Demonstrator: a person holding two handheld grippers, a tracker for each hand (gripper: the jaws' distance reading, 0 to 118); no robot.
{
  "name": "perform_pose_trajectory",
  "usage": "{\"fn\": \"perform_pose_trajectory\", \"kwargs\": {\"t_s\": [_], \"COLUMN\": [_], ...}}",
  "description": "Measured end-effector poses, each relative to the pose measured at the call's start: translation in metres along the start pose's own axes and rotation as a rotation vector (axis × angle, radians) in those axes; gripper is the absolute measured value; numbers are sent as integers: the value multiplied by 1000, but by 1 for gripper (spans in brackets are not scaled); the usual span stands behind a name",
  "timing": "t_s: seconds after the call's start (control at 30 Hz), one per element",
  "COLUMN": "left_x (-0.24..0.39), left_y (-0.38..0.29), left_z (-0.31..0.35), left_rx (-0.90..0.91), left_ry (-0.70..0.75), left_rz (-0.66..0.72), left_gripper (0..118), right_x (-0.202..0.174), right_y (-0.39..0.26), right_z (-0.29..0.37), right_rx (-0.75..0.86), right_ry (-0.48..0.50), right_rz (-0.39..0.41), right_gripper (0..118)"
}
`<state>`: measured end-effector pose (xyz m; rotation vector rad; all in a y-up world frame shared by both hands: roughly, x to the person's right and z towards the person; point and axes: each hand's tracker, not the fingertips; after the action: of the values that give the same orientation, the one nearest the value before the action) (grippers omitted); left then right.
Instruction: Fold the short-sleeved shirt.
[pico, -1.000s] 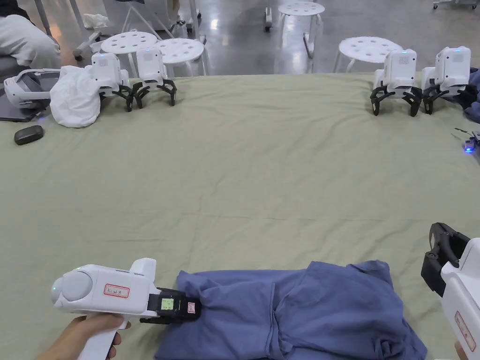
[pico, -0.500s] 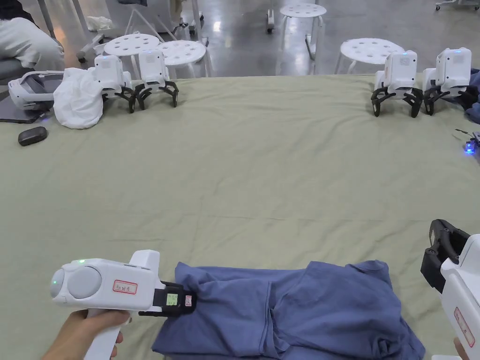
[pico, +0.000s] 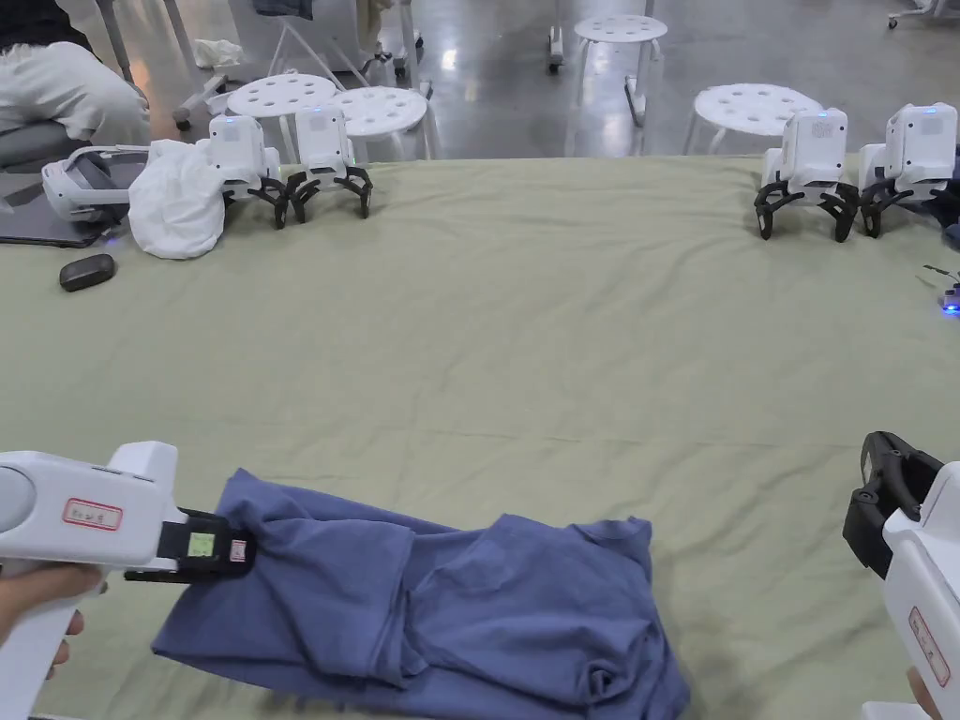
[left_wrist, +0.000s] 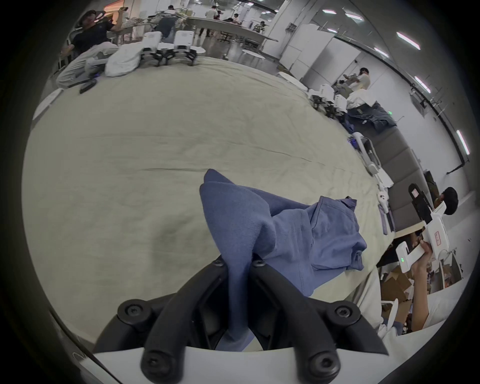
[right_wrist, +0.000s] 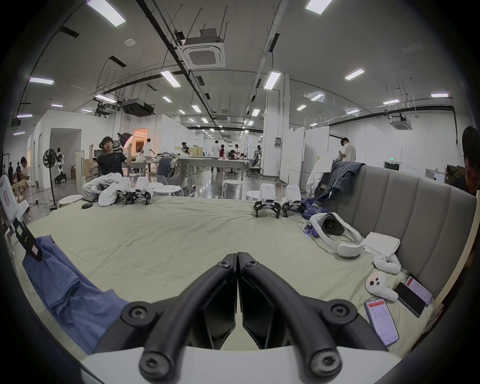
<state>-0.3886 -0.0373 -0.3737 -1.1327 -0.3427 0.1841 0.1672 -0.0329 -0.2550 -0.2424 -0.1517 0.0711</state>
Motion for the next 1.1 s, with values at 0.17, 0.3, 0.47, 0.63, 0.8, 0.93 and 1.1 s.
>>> {"fn": "perform_pose_trajectory", "kwargs": {"t_s": [0.17, 0.3, 0.47, 0.63, 0.8, 0.93, 1.1], "left_x": [-16, 0, 38, 82, 131, 169, 210], "left_y": [1, 1, 11, 24, 31, 35, 33], "left_z": [7, -4, -12, -18, -41, -69, -103], "left_rx": [-7, -37, -71, -85, -103, -131, -158], "left_ry": [43, 50, 61, 27, -26, -84, -139], "left_rz": [56, 109, 81, 15, -50, -105, -145], "left_gripper": [8, 8, 8, 8, 8, 8, 8], "right_x": [-2, -1, 5, 12, 16, 20, 28], "right_y": [-2, -4, -3, -2, -1, -1, -2], "right_z": [0, 1, 4, 5, 8, 11, 14], "right_rx": [-2, -7, -3, 8, 15, 18, 22], "right_ry": [7, 7, 5, -4, -7, -7, -23], "right_rz": [-3, -1, -3, -14, -21, -26, -29], "right_gripper": [4, 4, 4, 4, 4, 4, 4]}}
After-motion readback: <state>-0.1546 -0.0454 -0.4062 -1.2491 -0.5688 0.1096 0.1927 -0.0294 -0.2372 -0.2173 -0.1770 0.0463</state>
